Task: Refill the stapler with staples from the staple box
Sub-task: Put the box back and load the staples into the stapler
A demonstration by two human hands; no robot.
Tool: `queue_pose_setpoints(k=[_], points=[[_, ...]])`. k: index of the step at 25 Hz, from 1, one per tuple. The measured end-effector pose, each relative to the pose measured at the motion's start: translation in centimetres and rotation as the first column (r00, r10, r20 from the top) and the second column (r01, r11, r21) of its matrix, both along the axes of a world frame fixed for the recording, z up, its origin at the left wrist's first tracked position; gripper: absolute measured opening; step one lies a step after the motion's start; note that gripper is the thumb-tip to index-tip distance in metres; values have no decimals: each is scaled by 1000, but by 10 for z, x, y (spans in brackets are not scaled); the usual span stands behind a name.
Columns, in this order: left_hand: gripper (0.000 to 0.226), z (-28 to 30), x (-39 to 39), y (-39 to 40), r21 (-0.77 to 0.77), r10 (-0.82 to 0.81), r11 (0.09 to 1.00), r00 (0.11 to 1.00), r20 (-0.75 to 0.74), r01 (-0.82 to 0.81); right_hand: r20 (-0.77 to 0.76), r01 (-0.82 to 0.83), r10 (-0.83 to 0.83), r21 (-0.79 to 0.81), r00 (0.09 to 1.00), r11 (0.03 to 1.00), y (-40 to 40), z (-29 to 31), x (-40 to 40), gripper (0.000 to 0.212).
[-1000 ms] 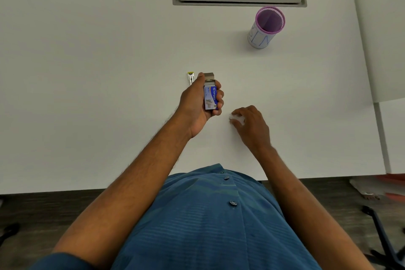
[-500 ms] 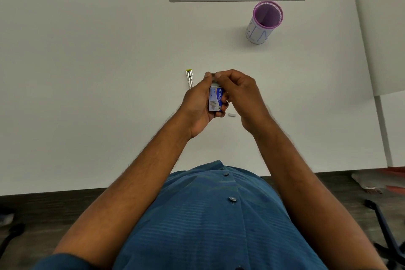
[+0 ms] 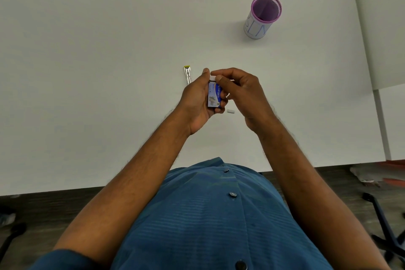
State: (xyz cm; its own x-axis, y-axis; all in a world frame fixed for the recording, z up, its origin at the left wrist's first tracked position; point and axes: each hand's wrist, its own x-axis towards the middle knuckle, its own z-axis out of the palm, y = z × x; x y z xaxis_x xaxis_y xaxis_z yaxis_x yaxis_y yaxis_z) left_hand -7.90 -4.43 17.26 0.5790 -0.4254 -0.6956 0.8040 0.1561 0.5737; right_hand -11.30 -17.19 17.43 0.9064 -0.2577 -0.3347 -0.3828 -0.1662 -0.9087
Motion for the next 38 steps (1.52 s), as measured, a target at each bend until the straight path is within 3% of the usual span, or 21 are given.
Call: queue_pose_setpoints(k=[6,12,16,22,27,33,35,38], points=[[47,-1,1,0,19,19,1000,1000,-3,-19,25,-48,49,-46,998,998,-3,2,1,19],[37,-6,3,-2,87,68,994,998,-11,-67,76,-77,97,-231,992,970,-3,-1,2,19],[30,-9,6,-2,61,101,993,995,4,-101,122,-77,113,-263,986,962,-2,-11,-1,18],[25,-18,13,-3,-14,190,982,982,22,-190,138,-89,129,-267,982,960,4,-21,-1,27],[18,-24,22,-7,-38,281,959,960,0,-281,134,-57,119,-393,984,918,16,-31,-2,51],[24,-28,41,-7,-50,290,955,956,-42,-291,142,-31,85,-350,986,936,12,-48,17,51],[26,-34,58,-5,6,223,975,975,14,-223,143,-47,96,-313,985,949,5,-54,33,47],[22,-53,96,6,214,76,967,962,262,-135,152,-33,98,-383,984,923,-13,-71,71,40]])
